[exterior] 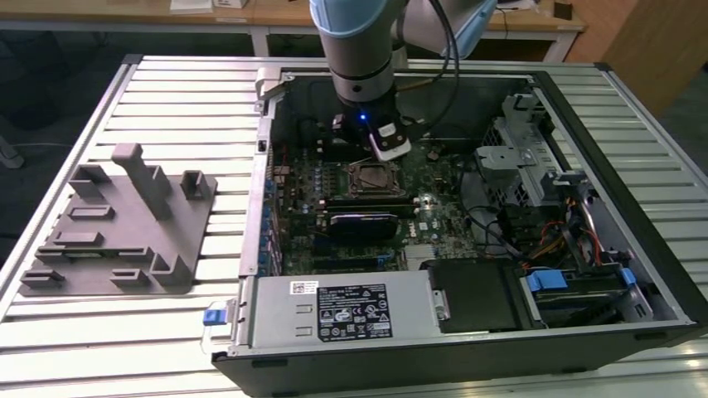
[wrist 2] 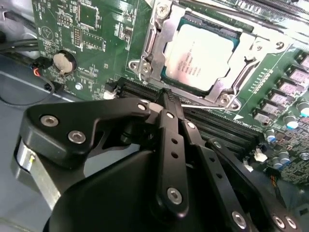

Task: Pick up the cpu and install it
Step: 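Install the first cpu locking lever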

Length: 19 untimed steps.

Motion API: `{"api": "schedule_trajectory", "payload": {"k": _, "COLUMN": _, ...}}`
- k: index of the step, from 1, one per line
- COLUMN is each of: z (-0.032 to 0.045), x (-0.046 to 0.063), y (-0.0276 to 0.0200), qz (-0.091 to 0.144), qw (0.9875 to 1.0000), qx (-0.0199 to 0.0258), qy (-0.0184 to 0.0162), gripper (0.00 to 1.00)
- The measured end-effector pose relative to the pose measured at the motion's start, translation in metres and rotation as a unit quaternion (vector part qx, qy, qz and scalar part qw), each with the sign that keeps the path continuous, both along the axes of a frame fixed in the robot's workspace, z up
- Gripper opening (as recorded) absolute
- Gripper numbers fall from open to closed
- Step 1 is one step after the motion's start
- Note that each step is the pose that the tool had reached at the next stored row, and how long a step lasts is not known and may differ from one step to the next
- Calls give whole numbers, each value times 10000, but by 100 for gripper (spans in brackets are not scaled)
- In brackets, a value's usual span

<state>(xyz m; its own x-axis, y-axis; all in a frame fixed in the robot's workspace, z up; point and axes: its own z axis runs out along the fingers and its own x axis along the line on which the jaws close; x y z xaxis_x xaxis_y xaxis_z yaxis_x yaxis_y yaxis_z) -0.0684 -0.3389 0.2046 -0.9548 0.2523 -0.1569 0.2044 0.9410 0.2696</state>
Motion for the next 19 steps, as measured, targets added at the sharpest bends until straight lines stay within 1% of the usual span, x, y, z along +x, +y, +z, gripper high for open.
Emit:
{"api": "schedule_trajectory", "payload": {"k": 3, "z": 1, "x": -10, "y": 10, "qz": -2, "qw": 10000, "qx": 67, "qy": 1, "gripper": 11}}
{"api": "schedule_trajectory", "payload": {"k": 7, "z": 0, "x": -28, "y": 17, "qz": -2, "qw": 9998, "qx": 195, "qy": 0, "gripper": 11}}
{"api": "schedule_trajectory", "payload": {"k": 8, "z": 0, "x": -33, "y": 18, "qz": -2, "qw": 9998, "qx": 219, "qy": 0, "gripper": 11}}
{"api": "schedule_trajectory", "payload": {"k": 9, "z": 0, "x": -36, "y": 18, "qz": -2, "qw": 9997, "qx": 232, "qy": 0, "gripper": 11}}
{"api": "schedule_trajectory", "payload": {"k": 12, "z": -9, "x": -52, "y": 18, "qz": -2, "qw": 9997, "qx": 239, "qy": -8, "gripper": 11}}
{"api": "schedule_trajectory", "payload": {"k": 15, "z": -42, "x": -66, "y": 18, "qz": -1, "qw": 9997, "qx": 237, "qy": -23, "gripper": 11}}
{"api": "schedule_trajectory", "payload": {"k": 19, "z": -73, "x": -67, "y": 16, "qz": -1, "qw": 9997, "qx": 235, "qy": -28, "gripper": 11}}
